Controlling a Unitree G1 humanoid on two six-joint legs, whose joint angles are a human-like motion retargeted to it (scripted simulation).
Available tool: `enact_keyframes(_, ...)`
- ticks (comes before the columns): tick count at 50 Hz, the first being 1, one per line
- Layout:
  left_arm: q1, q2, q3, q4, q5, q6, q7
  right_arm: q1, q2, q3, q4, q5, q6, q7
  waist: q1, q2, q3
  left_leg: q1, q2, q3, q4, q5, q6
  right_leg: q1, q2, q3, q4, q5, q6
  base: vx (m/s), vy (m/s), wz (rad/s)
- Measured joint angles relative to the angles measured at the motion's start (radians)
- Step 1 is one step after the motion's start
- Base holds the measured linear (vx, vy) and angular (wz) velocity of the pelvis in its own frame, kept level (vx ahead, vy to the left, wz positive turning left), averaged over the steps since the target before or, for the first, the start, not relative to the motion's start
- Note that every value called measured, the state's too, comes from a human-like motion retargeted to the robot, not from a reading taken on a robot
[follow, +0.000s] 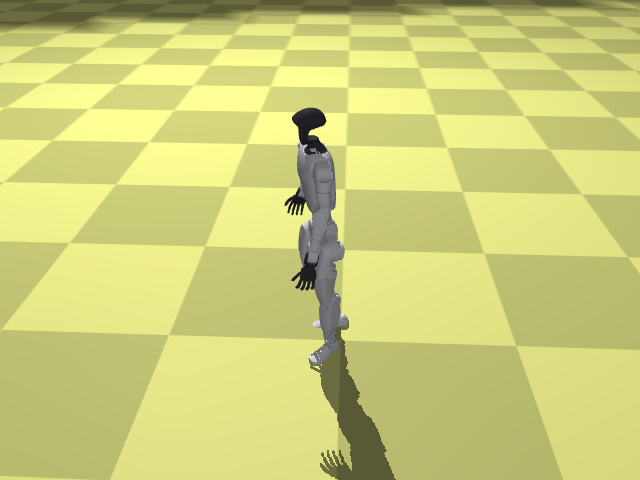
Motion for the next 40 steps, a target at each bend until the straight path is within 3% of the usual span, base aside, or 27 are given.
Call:
enact_keyframes(2,0.010,0.004,0.011,0.037,0.048,-0.017,-0.024,0.020,-0.002,-0.008,0.004,-0.001,-0.037,0.018,-0.015,0.006,-0.026,-0.045,0.019,-0.072,0.102,-0.054,0.001,-0.010,-0.012,-0.067,0.088,-0.024,-0.051,0.29,0.08,1.82)
enact_keyframes(3,-0.006,0.002,0.005,0.039,0.013,0.005,-0.007,0.007,-0.008,-0.006,0.007,0.019,-0.015,0.007,-0.012,0.020,0.002,0.006,0.010,-0.123,0.027,-0.028,-0.001,0.011,-0.002,-0.083,0.101,-0.008,-0.093,0.26,0.11,1.76)
enact_keyframes(5,-0.017,0.004,0.015,0.070,0.042,0.001,-0.018,0.025,-0.006,-0.006,0.007,0.033,-0.037,0.016,-0.028,0.037,0.017,0.001,0.037,-0.177,0.116,-0.080,-0.006,-0.033,-0.022,-0.099,0.311,-0.014,-0.167,0.27,0.10,1.83)
enact_keyframes(7,-0.043,0.007,-0.001,0.059,-0.002,0.021,0.016,0.026,-0.002,-0.024,0.008,0.043,-0.012,0.012,-0.042,0.058,0.049,0.086,0.029,-0.275,-0.014,-0.013,-0.022,-0.090,0.011,-0.008,0.446,0.001,-0.240,0.24,0.05,2.06)
enact_keyframes(11,-0.073,0.006,-0.013,0.043,-0.009,-0.002,0.030,0.073,0.010,-0.037,-0.007,0.045,-0.029,0.019,-0.104,0.080,0.065,0.132,0.034,-0.428,-0.039,-0.002,-0.064,-0.212,0.088,0.176,0.572,-0.033,-0.180,0.26,0.00,2.07)
enact_keyframes(13,-0.089,0.010,-0.030,0.032,0.052,0.002,-0.022,0.084,0.006,-0.037,-0.012,0.040,-0.024,0.063,-0.134,0.092,0.065,0.141,0.033,-0.490,-0.044,-0.003,-0.079,-0.232,0.076,0.177,0.498,-0.060,-0.170,0.27,-0.02,1.73)
enact_keyframes(15,-0.110,-0.001,-0.024,0.017,-0.019,-0.011,0.016,0.085,0.001,-0.042,-0.014,0.055,-0.031,0.029,-0.164,0.097,0.065,0.152,0.021,-0.546,-0.051,-0.005,-0.087,-0.227,0.059,0.182,0.337,-0.060,-0.156,0.29,-0.07,1.60)
enact_keyframes(19,-0.144,-0.005,-0.031,0.017,-0.032,-0.026,0.033,0.095,-0.005,-0.046,-0.018,0.044,-0.025,0.032,-0.200,0.074,0.061,0.197,-0.021,-0.636,-0.057,-0.029,-0.060,-0.176,0.060,0.334,0.048,0.078,-0.091,0.32,-0.13,1.21)
enact_keyframes(22,-0.182,-0.008,-0.009,0.034,-0.022,-0.023,0.045,0.092,-0.009,-0.046,-0.014,0.033,-0.023,0.038,-0.172,0.075,0.062,0.214,-0.026,-0.651,-0.036,-0.047,-0.024,-0.141,0.057,0.337,0.041,0.067,-0.075,0.29,-0.14,0.30)
enact_keyframes(25,-0.227,-0.012,0.011,0.051,-0.009,-0.011,0.055,0.076,-0.015,-0.046,-0.003,0.012,-0.006,0.039,-0.134,0.060,0.060,0.182,-0.040,-0.527,0.055,-0.067,0.019,-0.098,0.034,0.315,0.014,0.056,-0.047,0.27,-0.13,0.14)
enact_keyframes(28,-0.252,-0.017,0.010,0.049,-0.002,0.000,0.055,0.066,-0.020,-0.052,0.001,0.001,0.012,0.036,-0.119,0.030,0.040,0.110,-0.041,-0.289,0.163,-0.119,0.054,-0.067,-0.008,0.290,-0.009,0.055,-0.010,0.27,-0.08,0.41)
enact_keyframes(31,-0.281,-0.025,0.002,0.049,0.010,0.002,0.045,0.047,-0.023,-0.064,0.013,0.003,0.019,0.043,-0.102,0.030,0.017,0.037,-0.022,-0.145,0.190,-0.160,0.038,-0.053,-0.013,0.264,-0.017,0.047,0.016,0.29,-0.02,0.38)
enact_keyframes(36,-0.335,-0.051,-0.013,0.079,0.054,0.006,0.034,0.043,-0.029,-0.071,0.051,0.020,0.008,0.066,-0.065,0.060,0.001,0.024,-0.018,-0.228,0.030,-0.014,0.001,-0.013,0.025,0.225,-0.004,0.001,-0.006,0.32,0.03,0.23)
enact_keyframes(40,-0.386,-0.074,-0.037,0.095,0.083,0.048,0.051,0.049,-0.029,-0.081,0.066,0.059,0.016,0.057,-0.086,0.074,0.023,0.063,-0.006,-0.291,0.038,-0.036,0.016,0.021,0.042,0.178,0.041,-0.008,-0.099,0.29,0.06,0.61)
